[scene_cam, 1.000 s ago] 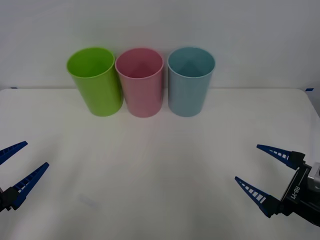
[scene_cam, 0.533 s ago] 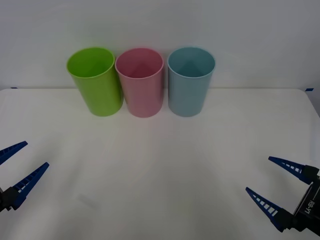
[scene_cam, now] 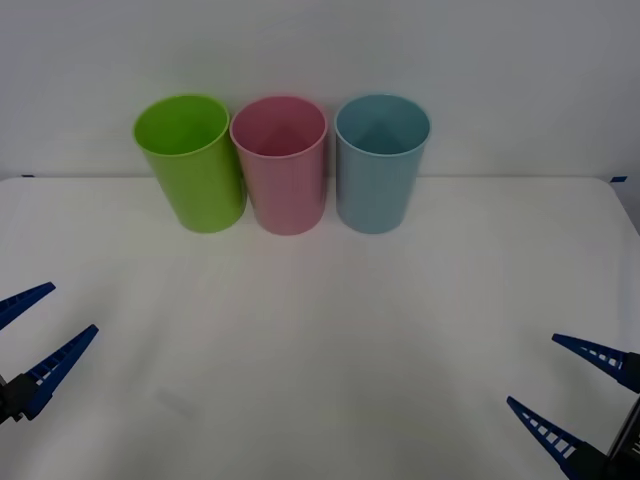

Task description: Grasp the object on the table and drop it into the matching bin: aluminum can to the light blue bin, PET bottle to the pink bin.

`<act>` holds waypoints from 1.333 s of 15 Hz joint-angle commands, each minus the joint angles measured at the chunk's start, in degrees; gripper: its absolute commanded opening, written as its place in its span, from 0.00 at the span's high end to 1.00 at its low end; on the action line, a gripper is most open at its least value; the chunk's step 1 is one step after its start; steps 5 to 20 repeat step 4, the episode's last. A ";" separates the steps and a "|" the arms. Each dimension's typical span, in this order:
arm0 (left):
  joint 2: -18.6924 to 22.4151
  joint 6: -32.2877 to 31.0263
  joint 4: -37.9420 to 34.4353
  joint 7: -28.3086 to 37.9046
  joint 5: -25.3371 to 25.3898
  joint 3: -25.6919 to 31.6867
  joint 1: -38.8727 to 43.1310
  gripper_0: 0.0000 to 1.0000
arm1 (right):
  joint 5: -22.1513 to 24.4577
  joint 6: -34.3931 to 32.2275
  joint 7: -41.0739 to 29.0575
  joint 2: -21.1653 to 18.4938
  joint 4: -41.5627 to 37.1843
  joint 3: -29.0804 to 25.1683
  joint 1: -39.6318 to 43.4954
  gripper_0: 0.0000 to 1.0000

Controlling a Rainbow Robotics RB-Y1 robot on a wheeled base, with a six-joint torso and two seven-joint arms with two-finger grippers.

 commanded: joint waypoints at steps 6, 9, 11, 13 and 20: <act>0.00 0.00 0.00 0.00 0.00 0.00 0.00 0.00 | 0.79 0.03 -0.03 0.00 0.02 -0.54 0.43 0.00; 0.00 0.00 0.00 0.00 0.00 0.00 0.00 0.00 | 0.79 0.03 -0.03 0.00 0.02 -0.54 0.43 0.00; 0.00 0.00 0.00 0.00 0.00 0.00 0.00 0.00 | 0.79 0.03 -0.03 0.00 0.02 -0.54 0.43 0.00; 0.00 0.00 0.00 0.00 0.00 0.00 0.00 0.00 | 0.79 0.03 -0.03 0.00 0.02 -0.54 0.43 0.00; 0.00 0.00 0.00 0.00 0.00 0.00 0.00 0.00 | 0.79 0.03 -0.03 0.00 0.02 -0.54 0.43 0.00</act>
